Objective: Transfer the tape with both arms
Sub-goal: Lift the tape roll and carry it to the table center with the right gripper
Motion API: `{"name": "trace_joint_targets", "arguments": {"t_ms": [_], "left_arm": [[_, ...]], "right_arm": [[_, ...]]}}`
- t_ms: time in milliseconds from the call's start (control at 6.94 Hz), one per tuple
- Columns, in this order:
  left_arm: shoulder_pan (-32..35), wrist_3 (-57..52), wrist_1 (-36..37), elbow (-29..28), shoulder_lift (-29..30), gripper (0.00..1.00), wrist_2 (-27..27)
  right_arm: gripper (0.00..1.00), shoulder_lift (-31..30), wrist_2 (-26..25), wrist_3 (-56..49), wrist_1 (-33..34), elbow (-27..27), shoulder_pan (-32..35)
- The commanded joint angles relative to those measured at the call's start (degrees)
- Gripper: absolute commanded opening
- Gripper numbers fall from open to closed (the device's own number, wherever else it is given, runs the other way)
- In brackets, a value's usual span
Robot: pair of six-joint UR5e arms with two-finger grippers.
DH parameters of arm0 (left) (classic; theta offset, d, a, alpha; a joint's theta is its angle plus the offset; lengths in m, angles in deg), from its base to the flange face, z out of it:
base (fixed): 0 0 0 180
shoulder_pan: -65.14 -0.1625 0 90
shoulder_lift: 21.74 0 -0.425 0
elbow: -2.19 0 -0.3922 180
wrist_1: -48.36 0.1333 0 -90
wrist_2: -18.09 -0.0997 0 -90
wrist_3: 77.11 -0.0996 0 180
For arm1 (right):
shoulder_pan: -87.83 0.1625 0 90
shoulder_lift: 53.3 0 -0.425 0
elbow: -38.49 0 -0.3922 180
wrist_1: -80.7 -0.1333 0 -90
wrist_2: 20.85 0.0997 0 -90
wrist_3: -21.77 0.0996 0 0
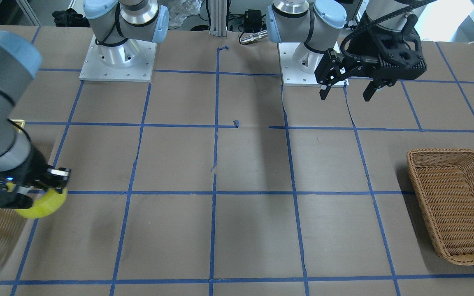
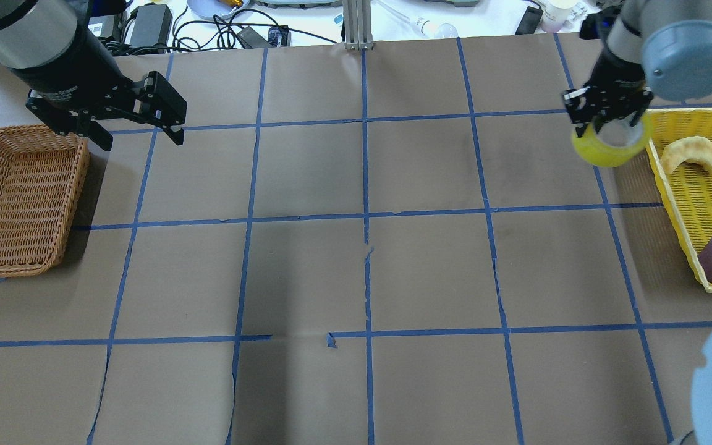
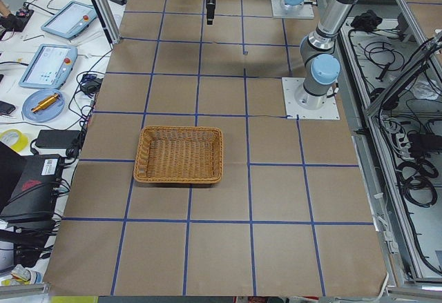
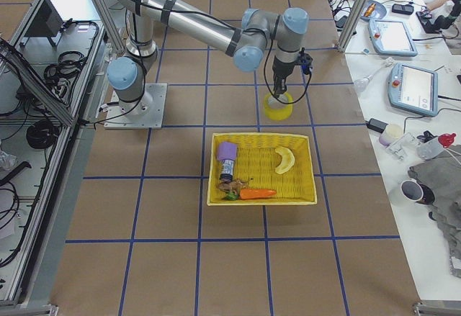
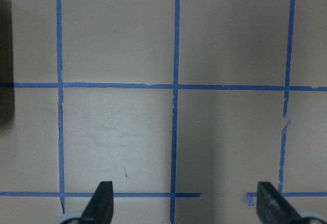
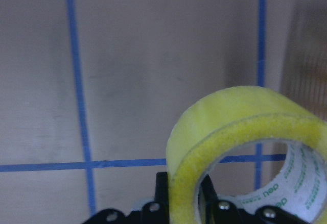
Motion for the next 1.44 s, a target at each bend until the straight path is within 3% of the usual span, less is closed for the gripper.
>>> {"name": "trace_joint_targets", "arguments": {"t_ms": [0, 144, 432, 720, 1008, 1153, 1297], "left_arm": [[-0.11, -0.07, -0.03, 0.00, 0.00, 1.00, 0.00], [-0.11, -0.07, 0.06, 0.00, 0.09, 1.00, 0.00], [0.07, 0.02, -0.03, -0.08, 0.18, 1.00, 0.00], [-0.02, -0.07, 0.15, -0.08, 0.70, 1.00, -0.09], [-0.11, -0.07, 0.15, -0.08, 1.06, 1.00, 0.00], [-0.20, -0.16, 0.15, -0.08, 0.97, 1.00, -0.09], [-0.20, -1.29, 0.15, -0.08, 1.06, 1.00, 0.08]], "right_arm": [[0.00, 3.46, 4.09, 21.09, 2.20, -0.06, 14.85], [0.00, 6.70, 4.20, 26.39, 7.87, -0.14, 18.57], [0.00, 12.77, 4.11, 35.01, 12.48, -2.41, 27.01], [0.00, 17.08, 4.20, 40.13, 11.71, -8.13, 30.54], [0.00, 17.89, 4.11, 39.63, 11.79, -7.97, 30.82], [0.86, 17.72, 3.15, 38.15, 12.14, -7.88, 30.74], [1.00, 16.41, 2.27, 33.26, 11.71, -7.62, 30.65]]}}
